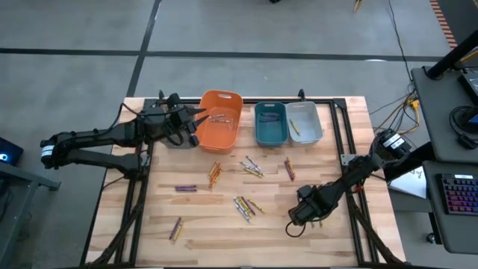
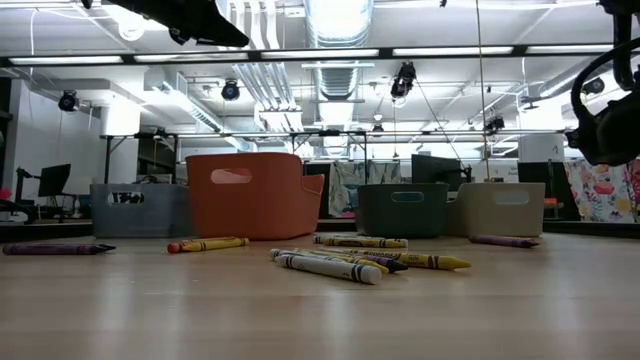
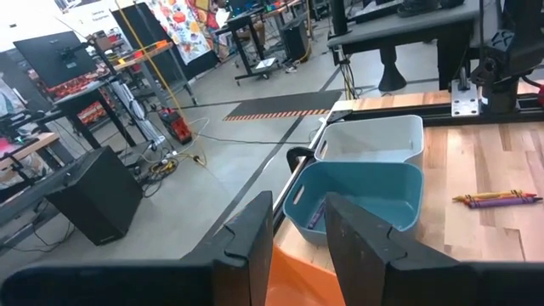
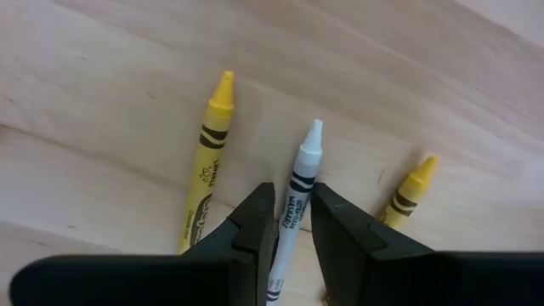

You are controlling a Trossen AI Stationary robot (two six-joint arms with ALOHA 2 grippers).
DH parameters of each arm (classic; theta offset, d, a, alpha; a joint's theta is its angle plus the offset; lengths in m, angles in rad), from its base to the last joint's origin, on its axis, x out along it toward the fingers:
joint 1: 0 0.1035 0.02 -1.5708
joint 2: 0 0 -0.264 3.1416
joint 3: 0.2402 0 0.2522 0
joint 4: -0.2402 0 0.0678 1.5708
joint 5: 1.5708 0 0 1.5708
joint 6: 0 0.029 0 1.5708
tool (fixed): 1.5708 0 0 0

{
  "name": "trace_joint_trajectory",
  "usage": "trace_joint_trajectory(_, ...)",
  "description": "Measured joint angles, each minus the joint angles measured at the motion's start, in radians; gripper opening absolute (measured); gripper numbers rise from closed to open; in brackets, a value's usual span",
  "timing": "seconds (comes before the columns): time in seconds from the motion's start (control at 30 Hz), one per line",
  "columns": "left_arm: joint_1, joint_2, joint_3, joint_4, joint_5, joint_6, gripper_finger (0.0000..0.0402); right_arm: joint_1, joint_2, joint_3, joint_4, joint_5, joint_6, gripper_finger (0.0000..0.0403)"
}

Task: Sort crayons
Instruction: Put the white crayon into the orange bin

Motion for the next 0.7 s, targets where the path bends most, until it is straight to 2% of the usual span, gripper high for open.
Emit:
trace_joint_trajectory(0.27, 0.000, 0.000, 0.000, 0.000, 0.000, -0.021, 0.0091, -0.021, 0.001, -0.007, 0.006, -0.010, -0.004, 0.0015)
trace_joint_trajectory(0.47, 0.000, 0.000, 0.000, 0.000, 0.000, -0.039, 0.0091, -0.049, -0.024, -0.010, -0.006, -0.021, -0.030, 0.0013)
trace_joint_trajectory(0.57, 0.000, 0.000, 0.000, 0.000, 0.004, -0.055, 0.0091, -0.067, -0.069, -0.014, -0.027, 0.014, -0.049, 0.0011)
trace_joint_trajectory(0.7, -0.001, 0.000, 0.000, 0.000, 0.084, -0.084, 0.0091, -0.094, -0.164, -0.013, -0.082, 0.058, -0.054, 0.0010)
